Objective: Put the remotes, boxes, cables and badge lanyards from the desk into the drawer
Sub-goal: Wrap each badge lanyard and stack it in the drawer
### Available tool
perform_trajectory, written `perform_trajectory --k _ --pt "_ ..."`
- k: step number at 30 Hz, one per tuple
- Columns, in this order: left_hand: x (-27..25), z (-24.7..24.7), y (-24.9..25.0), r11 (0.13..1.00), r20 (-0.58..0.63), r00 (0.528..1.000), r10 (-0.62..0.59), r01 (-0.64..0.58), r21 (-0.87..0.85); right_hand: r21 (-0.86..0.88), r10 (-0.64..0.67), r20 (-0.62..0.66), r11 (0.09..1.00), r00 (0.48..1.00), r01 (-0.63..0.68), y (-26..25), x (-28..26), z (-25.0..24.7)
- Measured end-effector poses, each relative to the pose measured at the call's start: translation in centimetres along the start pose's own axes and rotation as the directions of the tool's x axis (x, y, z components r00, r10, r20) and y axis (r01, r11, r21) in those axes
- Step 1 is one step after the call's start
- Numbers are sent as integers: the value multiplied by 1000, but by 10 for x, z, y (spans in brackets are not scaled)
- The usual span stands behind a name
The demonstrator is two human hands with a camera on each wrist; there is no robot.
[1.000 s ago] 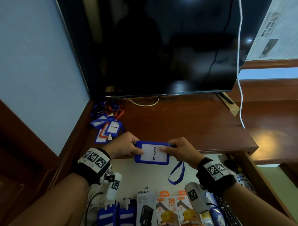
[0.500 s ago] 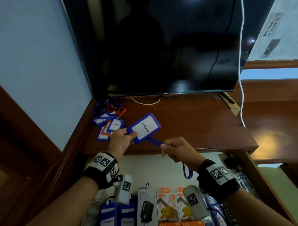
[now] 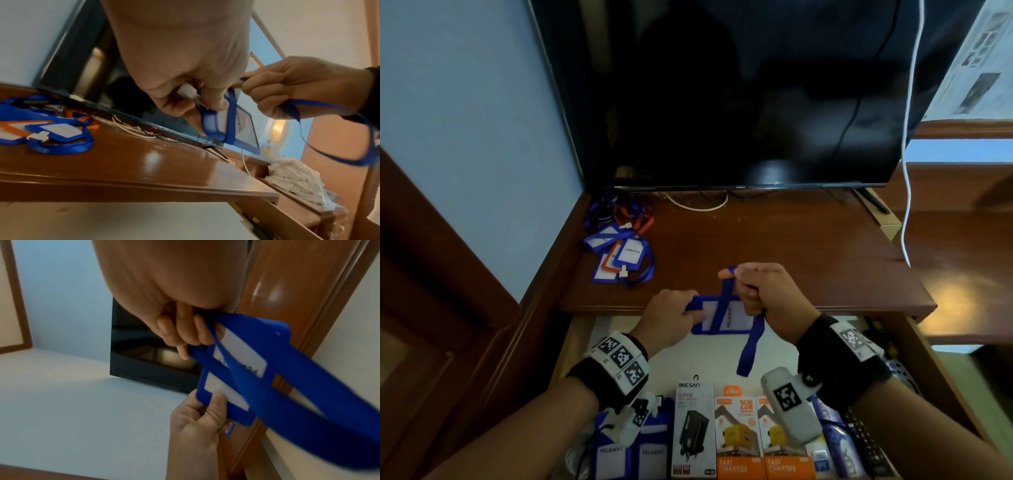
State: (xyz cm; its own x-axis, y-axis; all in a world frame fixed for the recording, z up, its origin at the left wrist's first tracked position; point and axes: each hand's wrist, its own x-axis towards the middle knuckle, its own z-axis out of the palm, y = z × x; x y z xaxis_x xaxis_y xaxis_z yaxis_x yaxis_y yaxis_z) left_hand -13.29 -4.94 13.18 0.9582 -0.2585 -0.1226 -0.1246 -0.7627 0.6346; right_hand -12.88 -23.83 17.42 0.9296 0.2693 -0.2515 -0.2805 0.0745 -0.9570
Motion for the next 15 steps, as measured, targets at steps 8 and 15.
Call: perform_trajectory --k 8,15 --pt "-5 -17 2 977 289 957 37 26 -212 -565 171 87 820 981 -94 10 1 -26" --pt "-10 -1 -6 840 269 963 24 126 -527 -409 119 109 910 987 -65 36 3 -27"
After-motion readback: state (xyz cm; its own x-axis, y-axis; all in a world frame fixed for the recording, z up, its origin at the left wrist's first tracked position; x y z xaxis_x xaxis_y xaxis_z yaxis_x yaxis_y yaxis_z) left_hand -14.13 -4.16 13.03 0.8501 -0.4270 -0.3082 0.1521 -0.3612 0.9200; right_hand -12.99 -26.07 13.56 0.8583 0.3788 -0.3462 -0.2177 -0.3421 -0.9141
